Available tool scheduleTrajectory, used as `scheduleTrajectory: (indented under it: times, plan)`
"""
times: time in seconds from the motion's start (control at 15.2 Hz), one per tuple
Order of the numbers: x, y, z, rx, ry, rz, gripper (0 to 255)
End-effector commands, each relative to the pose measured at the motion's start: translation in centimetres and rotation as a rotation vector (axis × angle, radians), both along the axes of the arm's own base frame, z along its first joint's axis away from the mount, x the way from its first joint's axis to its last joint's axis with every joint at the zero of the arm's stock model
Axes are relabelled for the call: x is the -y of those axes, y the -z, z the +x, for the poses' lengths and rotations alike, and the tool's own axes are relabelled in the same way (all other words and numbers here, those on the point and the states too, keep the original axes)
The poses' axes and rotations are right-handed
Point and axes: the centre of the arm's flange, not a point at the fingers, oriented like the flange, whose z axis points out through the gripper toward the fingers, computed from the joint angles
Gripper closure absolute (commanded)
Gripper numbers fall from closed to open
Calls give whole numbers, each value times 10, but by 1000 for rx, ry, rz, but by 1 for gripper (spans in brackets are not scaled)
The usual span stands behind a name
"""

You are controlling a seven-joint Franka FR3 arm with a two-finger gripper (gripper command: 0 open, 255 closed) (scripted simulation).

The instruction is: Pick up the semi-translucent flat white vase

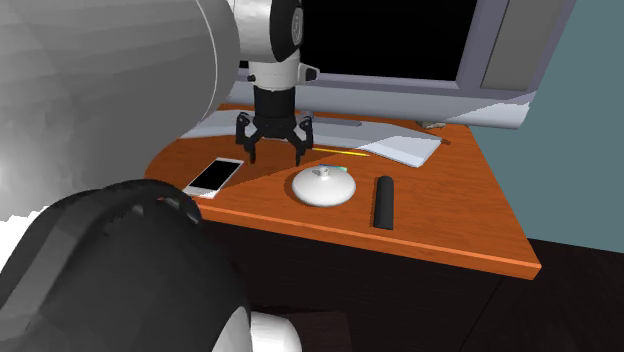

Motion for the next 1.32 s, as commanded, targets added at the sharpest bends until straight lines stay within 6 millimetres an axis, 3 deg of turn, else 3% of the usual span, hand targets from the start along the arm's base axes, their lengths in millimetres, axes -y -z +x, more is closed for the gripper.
scheduleTrajectory:
  times: [0.0, 0.4, 0.92, 1.06, 1.12, 1.25]
  plan:
    - [24, 3, 8, 16, 13, -14, 0]
    - [94, 5, 25, 62, 52, -52, 0]
    - [97, 45, 26, 64, 54, -54, 0]
    - [97, 45, 26, 64, 54, -54, 0]
    - [97, 45, 26, 64, 54, -54, 255]
    - [97, 45, 26, 64, 54, -54, 255]
